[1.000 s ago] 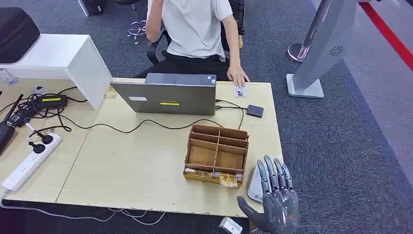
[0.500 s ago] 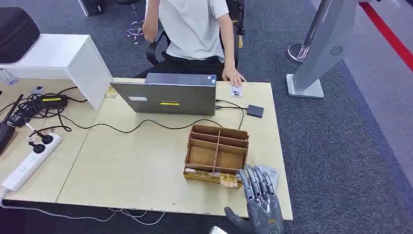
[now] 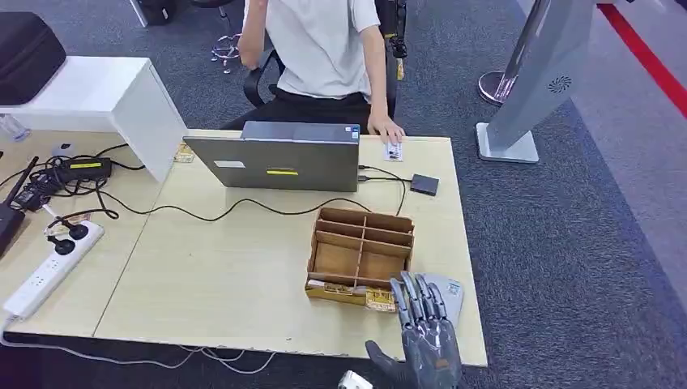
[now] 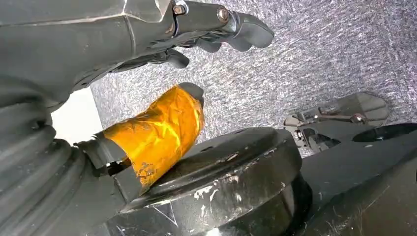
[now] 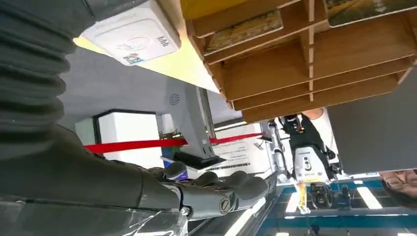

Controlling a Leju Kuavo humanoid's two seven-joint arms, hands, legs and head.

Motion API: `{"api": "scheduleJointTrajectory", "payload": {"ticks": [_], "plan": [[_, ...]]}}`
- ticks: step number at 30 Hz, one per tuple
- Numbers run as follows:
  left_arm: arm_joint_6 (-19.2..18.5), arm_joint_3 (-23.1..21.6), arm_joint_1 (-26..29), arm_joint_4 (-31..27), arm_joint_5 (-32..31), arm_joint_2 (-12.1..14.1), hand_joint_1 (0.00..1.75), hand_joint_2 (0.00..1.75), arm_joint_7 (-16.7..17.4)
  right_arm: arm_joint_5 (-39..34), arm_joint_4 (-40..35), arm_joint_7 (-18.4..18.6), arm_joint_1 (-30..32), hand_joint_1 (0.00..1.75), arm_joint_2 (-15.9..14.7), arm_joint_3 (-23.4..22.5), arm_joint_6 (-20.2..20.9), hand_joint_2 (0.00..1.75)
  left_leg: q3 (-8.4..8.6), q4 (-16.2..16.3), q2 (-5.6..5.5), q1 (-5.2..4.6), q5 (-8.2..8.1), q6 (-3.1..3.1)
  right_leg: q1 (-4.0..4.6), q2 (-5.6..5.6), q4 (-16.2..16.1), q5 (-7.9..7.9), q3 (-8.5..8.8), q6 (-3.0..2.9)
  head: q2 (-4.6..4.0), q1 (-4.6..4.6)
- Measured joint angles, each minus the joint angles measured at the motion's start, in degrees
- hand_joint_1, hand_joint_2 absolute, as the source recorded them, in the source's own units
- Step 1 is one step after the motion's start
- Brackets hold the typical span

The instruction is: Pass the card to the sensor for recognition and then transmit it.

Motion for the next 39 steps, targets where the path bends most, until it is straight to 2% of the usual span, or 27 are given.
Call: {"api": "scheduleJointTrajectory", "payload": {"ticks": [16,21,39], "plan": [[-0.5,0.0,-0.1,0.0,-1.8,0.7,0.0,1.75,-1.3,-0.1,3.0,-9.4,-3.4,0.0,9.4,-11.7,0.0,1.75,0.01,0.0,0.02,0.0,0.02,-0.02,0.0,0.01,0.0,0.0,0.0,0.0,0.0,0.0],[-0.7,0.0,-0.1,0.0,-2.1,0.9,0.0,1.75,-1.6,-0.3,4.7,-11.0,-4.7,0.0,11.7,-14.3,0.0,1.75,0.01,0.0,0.01,0.01,0.02,-0.02,0.0,0.0,0.0,0.0,0.0,0.0,0.02,0.0],[-0.9,0.0,-0.1,0.0,-2.2,1.0,0.0,1.75,-1.8,-0.7,10.0,-12.3,-5.4,0.0,13.9,-17.9,0.0,1.75,0.0,0.0,0.01,0.01,0.02,-0.02,0.0,0.0,0.0,0.0,0.0,0.0,0.0,0.0]]}}
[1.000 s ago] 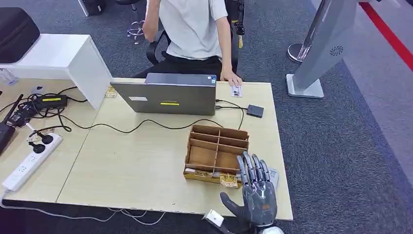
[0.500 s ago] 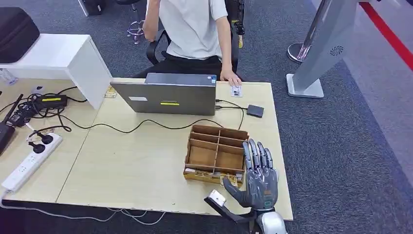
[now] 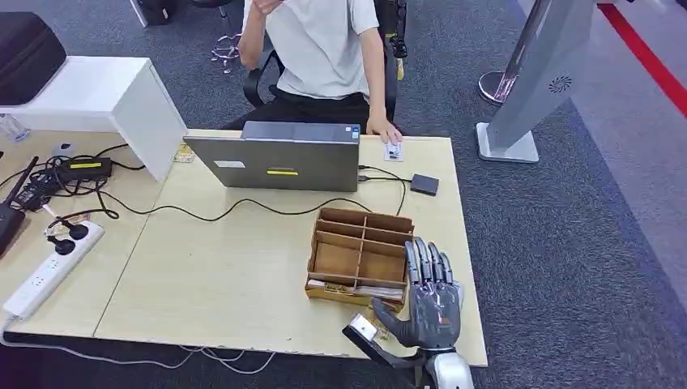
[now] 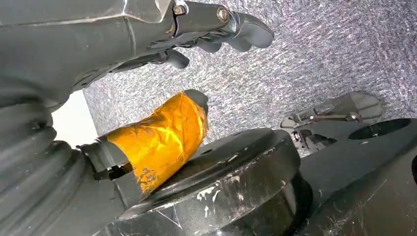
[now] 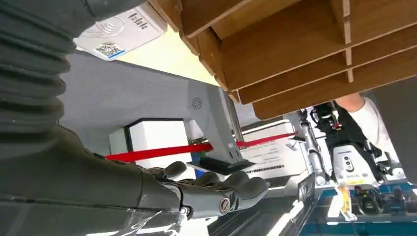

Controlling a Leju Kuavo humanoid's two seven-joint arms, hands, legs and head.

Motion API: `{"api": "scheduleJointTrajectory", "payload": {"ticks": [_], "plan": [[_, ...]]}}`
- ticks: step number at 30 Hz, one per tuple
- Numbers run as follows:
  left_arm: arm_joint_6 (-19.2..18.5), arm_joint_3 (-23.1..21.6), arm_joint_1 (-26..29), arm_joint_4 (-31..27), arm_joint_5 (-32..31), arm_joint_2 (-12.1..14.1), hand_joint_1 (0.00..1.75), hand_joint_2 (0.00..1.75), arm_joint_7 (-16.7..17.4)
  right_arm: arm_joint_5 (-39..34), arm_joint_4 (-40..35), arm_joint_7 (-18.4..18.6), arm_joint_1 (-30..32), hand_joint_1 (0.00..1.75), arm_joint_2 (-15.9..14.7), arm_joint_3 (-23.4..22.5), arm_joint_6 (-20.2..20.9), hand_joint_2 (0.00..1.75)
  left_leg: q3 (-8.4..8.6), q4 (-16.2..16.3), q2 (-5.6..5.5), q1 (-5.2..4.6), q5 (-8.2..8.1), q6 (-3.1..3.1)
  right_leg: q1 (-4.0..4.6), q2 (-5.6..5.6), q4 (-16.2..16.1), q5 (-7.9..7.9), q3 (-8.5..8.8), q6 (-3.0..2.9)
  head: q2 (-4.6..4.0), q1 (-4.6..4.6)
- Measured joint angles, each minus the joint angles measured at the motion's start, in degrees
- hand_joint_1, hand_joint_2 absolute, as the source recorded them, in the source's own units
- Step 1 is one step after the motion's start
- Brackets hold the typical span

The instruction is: Pass the card to the sensor for recognition and then transmit it.

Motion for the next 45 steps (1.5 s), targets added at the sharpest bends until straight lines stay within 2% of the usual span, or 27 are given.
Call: {"api": "scheduleJointTrajectory", "payload": {"ticks": [16,21,28,31,33,38,45], "plan": [[0.0,0.0,0.0,0.0,0.0,0.0,0.0,1.75,0.0,-0.2,1.0,-0.5,0.0,0.0,0.3,-0.8,0.0,1.75,0.0,0.0,0.0,0.0,0.0,0.0,0.0,0.0,0.0,0.0,0.0,0.0,0.0,0.0],[0.2,0.1,0.0,0.0,0.2,0.0,0.0,1.75,0.0,-1.6,-1.4,-3.5,1.4,0.0,0.9,-2.1,0.0,1.75,0.0,0.0,0.0,0.0,0.0,0.0,0.0,0.0,0.0,0.0,0.0,0.0,0.02,0.0],[0.2,1.2,0.0,0.0,0.4,-0.5,0.0,1.75,0.2,-4.3,-10.4,-8.9,5.3,0.0,1.7,-4.2,-0.1,1.75,0.0,0.0,0.0,0.0,-0.01,0.0,0.0,0.01,0.0,0.0,-0.01,0.0,0.02,0.0],[0.2,1.5,0.0,0.0,0.3,-0.9,0.0,1.75,0.3,-4.2,-11.9,-8.4,6.2,0.0,1.6,-3.2,-0.1,1.75,-0.01,0.0,0.0,0.0,-0.01,0.0,0.0,0.01,0.0,0.0,-0.01,0.0,0.0,0.0],[0.2,1.7,0.0,0.0,0.3,-1.0,0.0,1.75,0.4,-5.0,-11.9,-8.1,6.2,0.0,1.1,-1.1,-0.1,1.75,0.01,0.0,0.0,0.0,0.0,0.0,0.0,0.01,0.0,0.0,0.0,0.0,0.0,0.0],[0.2,2.0,-0.1,0.0,-0.2,-1.1,0.0,1.75,0.6,-6.8,-9.3,-13.1,5.6,0.0,0.3,1.5,-0.1,1.75,0.01,0.0,-0.01,0.0,0.0,0.0,0.0,0.0,0.0,0.0,0.01,0.0,0.0,-0.02],[0.3,2.4,-0.2,0.0,-0.9,-1.2,0.0,1.75,0.6,-7.7,-3.7,-16.9,4.5,0.0,0.0,4.0,-0.1,1.75,0.01,0.0,-0.01,0.0,0.0,0.0,0.0,0.0,0.0,0.0,0.01,0.0,0.0,0.0]]}}
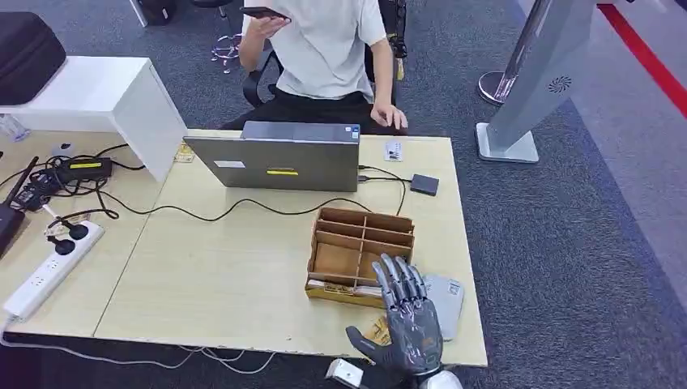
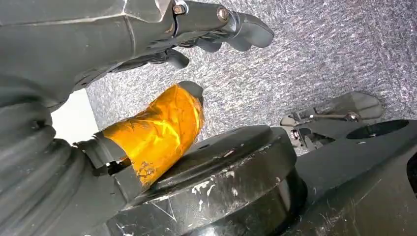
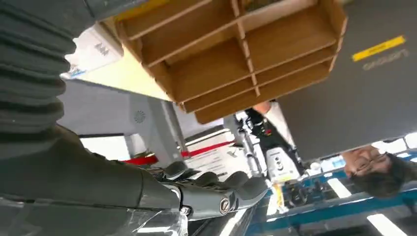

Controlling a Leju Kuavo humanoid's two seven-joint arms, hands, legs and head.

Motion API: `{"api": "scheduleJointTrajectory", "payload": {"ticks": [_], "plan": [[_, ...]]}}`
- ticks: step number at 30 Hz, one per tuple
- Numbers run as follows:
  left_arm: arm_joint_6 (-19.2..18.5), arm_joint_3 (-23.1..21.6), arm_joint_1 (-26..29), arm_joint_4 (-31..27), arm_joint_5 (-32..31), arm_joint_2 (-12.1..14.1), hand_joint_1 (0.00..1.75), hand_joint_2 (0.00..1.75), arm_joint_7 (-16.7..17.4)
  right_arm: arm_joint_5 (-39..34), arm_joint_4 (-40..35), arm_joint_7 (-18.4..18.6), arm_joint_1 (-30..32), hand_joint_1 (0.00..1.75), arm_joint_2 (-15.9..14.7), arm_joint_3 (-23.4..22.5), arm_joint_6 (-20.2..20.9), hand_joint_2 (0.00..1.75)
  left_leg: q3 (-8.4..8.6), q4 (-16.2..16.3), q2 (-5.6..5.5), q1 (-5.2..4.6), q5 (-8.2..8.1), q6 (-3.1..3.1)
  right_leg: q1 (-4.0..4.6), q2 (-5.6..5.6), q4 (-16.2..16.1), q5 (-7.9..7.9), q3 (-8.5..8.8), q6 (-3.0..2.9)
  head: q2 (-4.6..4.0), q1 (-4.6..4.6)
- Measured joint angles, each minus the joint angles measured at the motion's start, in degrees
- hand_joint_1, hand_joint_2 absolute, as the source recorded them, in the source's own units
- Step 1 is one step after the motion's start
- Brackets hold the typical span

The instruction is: Pass the card to the sensor for recognition and then transmit it.

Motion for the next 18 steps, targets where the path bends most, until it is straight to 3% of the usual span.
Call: {"api": "scheduleJointTrajectory", "payload": {"ticks": [11,18], "plan": [[0.1,0.0,-0.1,0.0,-0.3,0.0,0.0,1.75,-0.2,-1.3,5.3,-2.2,-2.4,0.0,0.0,2.2,0.0,1.75,0.0,0.0,0.0,0.0,0.0,0.0,0.0,0.0,0.0,0.0,0.0,0.0,0.02,0.0],[0.2,0.0,-0.1,0.0,-1.2,0.2,0.0,1.75,-1.2,0.2,8.2,-1.2,-4.6,0.0,0.4,2.9,0.0,1.75,0.0,0.0,0.0,0.0,0.0,0.0,0.0,0.0,0.0,0.0,0.0,0.0,0.02,0.0]]}}
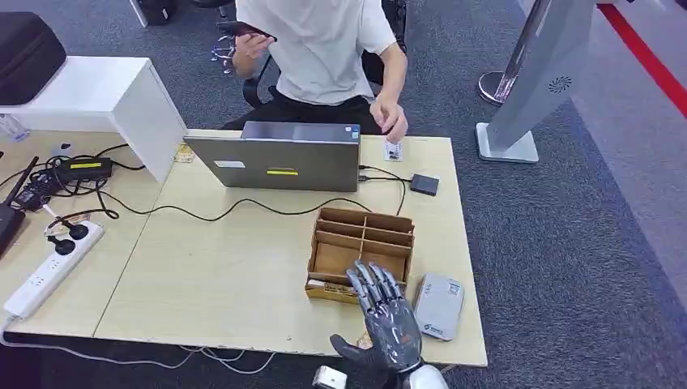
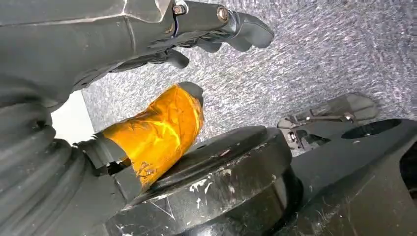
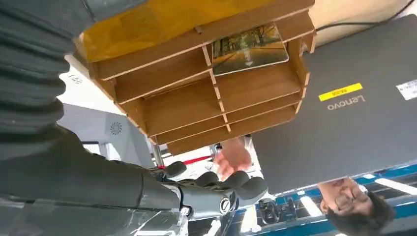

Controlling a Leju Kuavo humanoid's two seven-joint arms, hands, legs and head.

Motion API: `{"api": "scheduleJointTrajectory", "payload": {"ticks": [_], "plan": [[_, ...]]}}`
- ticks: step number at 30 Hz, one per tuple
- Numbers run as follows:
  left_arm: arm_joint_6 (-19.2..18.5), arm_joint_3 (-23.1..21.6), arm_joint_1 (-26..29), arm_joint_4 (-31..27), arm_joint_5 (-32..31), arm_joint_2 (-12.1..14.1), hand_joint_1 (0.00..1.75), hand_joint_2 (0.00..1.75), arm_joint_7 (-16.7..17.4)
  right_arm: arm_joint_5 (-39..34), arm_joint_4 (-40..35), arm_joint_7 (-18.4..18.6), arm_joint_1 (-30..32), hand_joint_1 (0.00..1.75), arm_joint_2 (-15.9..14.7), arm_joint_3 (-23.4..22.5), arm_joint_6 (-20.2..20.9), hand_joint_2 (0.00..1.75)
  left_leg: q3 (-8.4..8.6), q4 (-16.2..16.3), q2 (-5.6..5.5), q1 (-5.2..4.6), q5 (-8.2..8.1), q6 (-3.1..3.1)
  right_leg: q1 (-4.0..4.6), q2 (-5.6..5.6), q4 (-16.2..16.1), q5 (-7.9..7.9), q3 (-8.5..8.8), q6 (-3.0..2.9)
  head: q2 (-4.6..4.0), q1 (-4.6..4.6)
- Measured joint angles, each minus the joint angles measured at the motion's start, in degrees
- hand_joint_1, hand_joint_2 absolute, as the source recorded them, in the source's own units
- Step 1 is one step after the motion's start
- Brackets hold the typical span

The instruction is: Pass the card to the sensor for recognition and then transmit it.

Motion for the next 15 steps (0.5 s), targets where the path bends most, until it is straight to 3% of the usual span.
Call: {"api": "scheduleJointTrajectory", "payload": {"ticks": [15], "plan": [[-0.5,0.0,-0.1,0.0,-1.1,0.2,0.0,1.75,-1.1,2.8,5.6,3.1,-5.0,0.0,2.6,-0.4,0.0,1.75,0.0,0.0,0.0,0.0,0.0,0.0,0.0,0.0,0.0,0.0,0.0,0.0,-0.02,0.0]]}}
